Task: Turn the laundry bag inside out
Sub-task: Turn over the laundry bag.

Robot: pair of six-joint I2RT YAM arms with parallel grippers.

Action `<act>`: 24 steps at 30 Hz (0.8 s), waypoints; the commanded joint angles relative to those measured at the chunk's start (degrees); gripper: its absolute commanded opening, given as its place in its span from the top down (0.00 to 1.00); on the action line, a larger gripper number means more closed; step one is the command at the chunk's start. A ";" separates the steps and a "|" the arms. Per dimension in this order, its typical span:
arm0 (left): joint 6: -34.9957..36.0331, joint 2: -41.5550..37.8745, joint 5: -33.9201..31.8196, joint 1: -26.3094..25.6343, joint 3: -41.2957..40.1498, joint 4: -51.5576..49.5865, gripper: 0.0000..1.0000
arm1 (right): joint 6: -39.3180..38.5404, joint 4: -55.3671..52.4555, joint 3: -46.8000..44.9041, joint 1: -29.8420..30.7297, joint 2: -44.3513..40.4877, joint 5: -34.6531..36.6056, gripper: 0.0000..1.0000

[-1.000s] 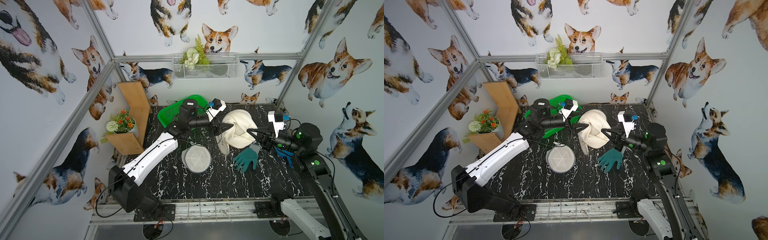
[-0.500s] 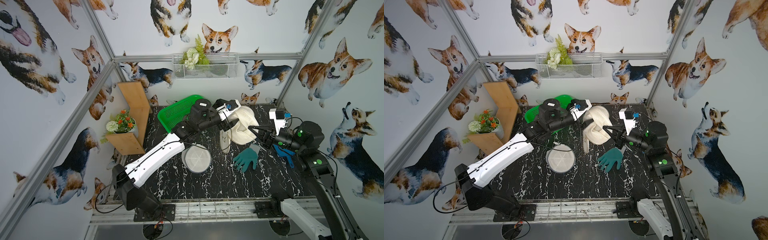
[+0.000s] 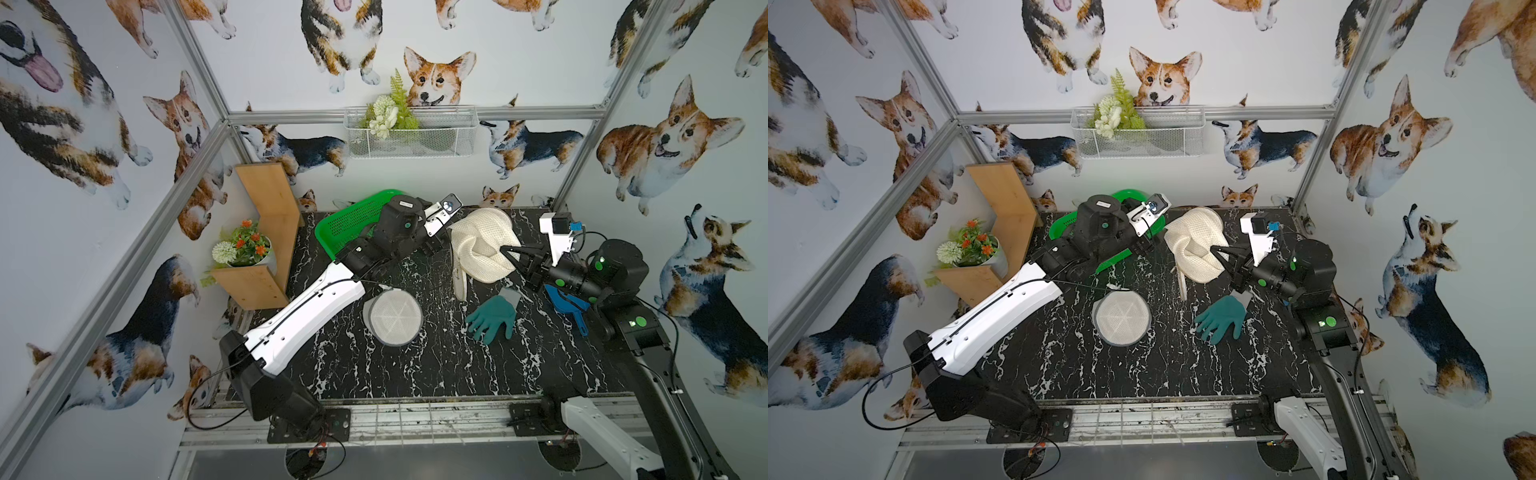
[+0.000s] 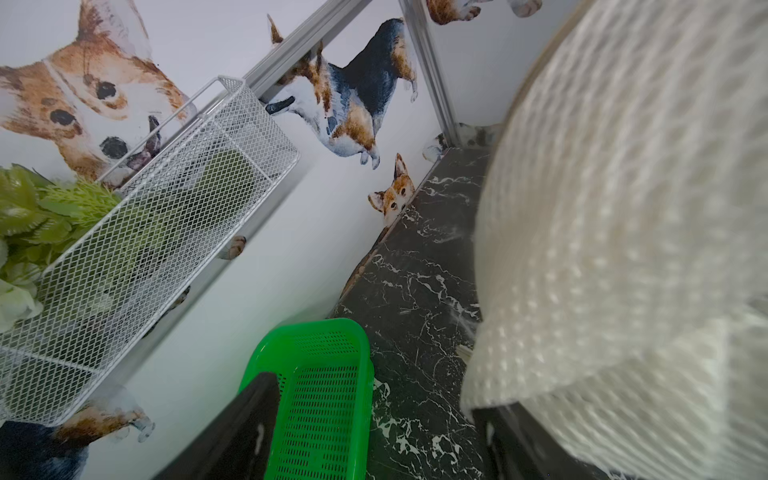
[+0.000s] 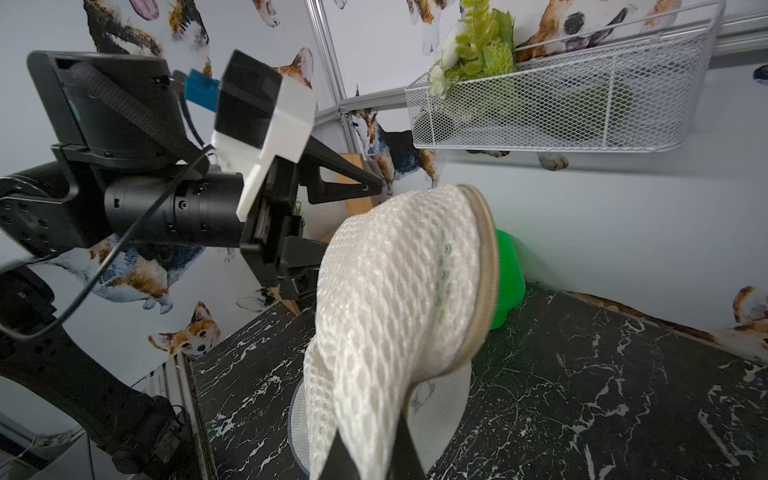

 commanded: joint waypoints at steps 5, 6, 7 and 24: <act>-7.47 -6.18 20.11 0.09 -5.55 9.16 0.17 | 0.06 -0.22 1.19 0.11 0.70 1.30 1.00; -8.55 -6.40 22.62 0.09 -5.60 9.71 0.17 | 0.11 -0.31 1.19 0.06 0.79 1.12 1.00; -9.56 -6.41 24.92 -0.12 -5.60 10.34 0.16 | 0.11 -0.26 1.11 0.05 0.78 0.91 1.00; -5.20 6.68 9.30 -4.67 5.12 7.80 0.15 | 3.25 2.70 1.02 0.09 0.44 -4.52 1.00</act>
